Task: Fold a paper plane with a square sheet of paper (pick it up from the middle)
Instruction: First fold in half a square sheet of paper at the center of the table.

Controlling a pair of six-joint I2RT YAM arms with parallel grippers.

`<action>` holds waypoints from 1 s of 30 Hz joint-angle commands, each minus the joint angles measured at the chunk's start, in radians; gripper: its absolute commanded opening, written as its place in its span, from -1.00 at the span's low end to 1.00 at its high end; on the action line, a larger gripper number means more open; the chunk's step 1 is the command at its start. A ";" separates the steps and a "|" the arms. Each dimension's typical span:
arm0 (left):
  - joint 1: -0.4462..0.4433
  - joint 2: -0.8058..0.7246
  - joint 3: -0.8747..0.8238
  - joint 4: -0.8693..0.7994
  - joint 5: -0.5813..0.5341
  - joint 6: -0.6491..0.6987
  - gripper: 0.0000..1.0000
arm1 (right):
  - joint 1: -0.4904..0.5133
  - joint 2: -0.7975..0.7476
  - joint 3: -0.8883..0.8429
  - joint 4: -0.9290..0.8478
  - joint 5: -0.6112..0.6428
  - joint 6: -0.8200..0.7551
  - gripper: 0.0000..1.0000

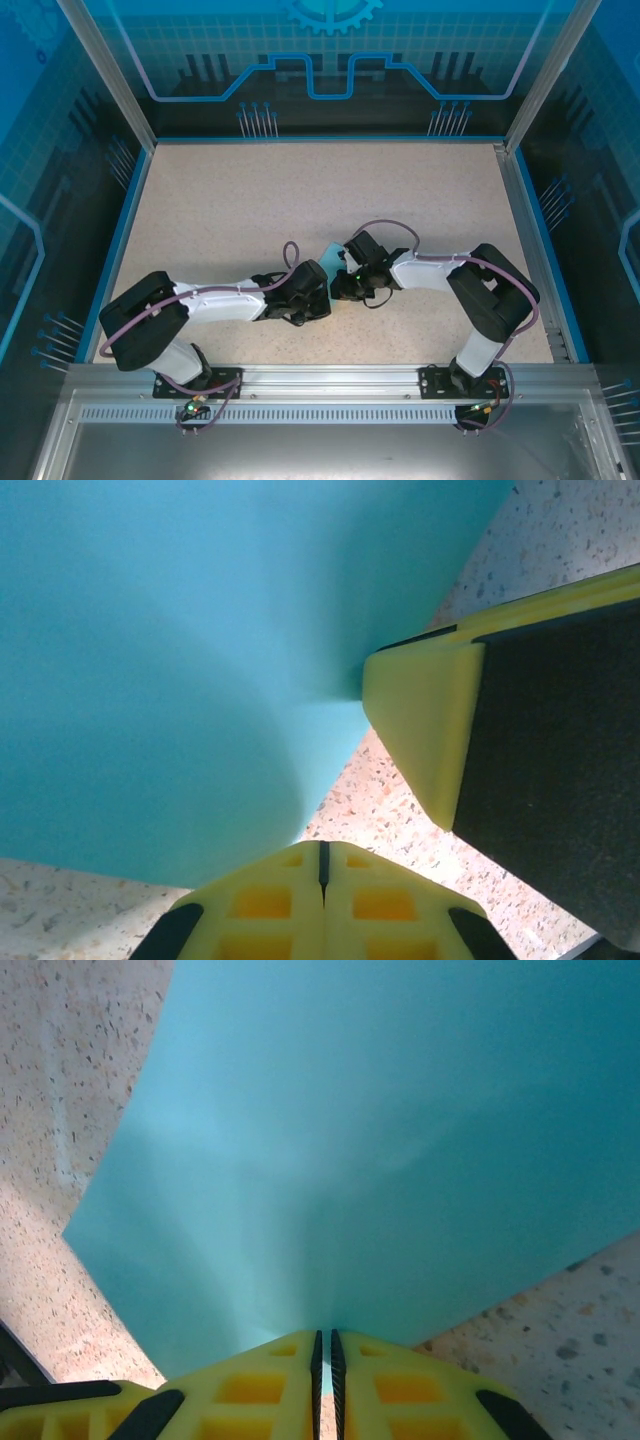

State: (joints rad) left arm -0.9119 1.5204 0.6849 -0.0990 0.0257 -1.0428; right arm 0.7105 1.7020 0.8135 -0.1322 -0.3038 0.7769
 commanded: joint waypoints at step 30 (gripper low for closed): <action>-0.007 -0.044 0.063 -0.001 0.001 0.024 -0.85 | -0.042 0.094 0.098 -0.043 0.025 -0.074 -0.72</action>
State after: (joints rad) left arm -0.9127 1.4918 0.7132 -0.1173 0.0227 -1.0420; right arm 0.6750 1.7679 0.8986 -0.1631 -0.2604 0.7200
